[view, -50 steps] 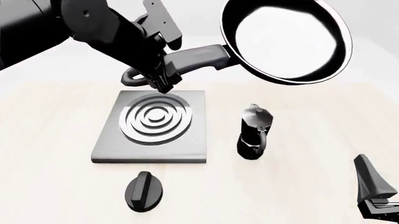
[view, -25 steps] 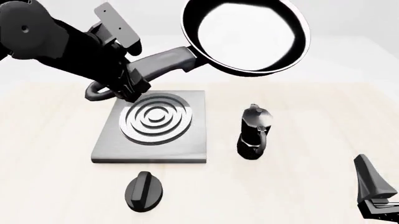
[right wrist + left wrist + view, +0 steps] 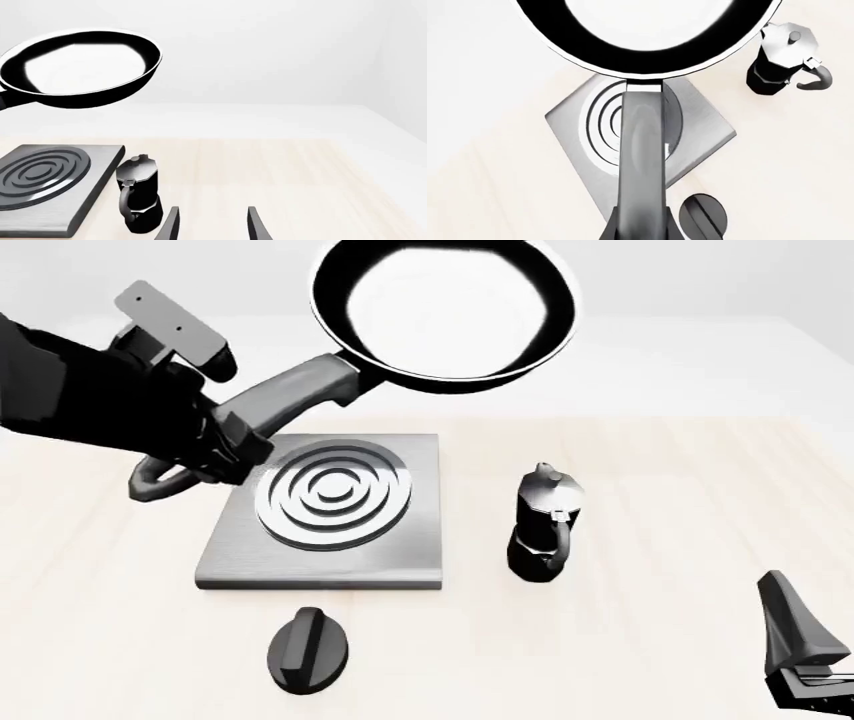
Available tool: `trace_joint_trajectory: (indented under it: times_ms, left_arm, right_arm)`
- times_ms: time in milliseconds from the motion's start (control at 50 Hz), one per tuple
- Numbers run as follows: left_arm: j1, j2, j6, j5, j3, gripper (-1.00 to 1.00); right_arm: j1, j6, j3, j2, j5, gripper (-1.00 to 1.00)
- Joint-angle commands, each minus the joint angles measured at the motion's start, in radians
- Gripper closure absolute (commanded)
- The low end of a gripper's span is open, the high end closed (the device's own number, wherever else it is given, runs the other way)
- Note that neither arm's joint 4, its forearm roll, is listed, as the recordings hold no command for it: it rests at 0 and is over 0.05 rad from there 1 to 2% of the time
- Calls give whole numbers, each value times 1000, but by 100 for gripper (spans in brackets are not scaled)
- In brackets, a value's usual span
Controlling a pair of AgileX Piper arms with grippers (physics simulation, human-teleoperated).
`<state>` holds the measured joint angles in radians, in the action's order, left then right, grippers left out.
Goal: Put the frying pan on the stove.
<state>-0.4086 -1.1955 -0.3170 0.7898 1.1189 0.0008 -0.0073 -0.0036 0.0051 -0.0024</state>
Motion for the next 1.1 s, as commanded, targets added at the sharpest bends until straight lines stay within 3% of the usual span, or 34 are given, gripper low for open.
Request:
trace_joint_trajectory:
  times_ms: [20,320,620,1100]
  left_arm:
    - [47,80,52,-17,-37,100]
    - [76,200,148,-62,-220,100]
    - [111,327,198,-59,-373,100]
    - [157,403,176,-58,-494,100]
  right_arm:
    - [0,0,0,0,0,-100]
    - [0,0,0,0,0,-100]
    - [0,0,0,0,0,-100]
    - [0,0,0,0,0,-100]
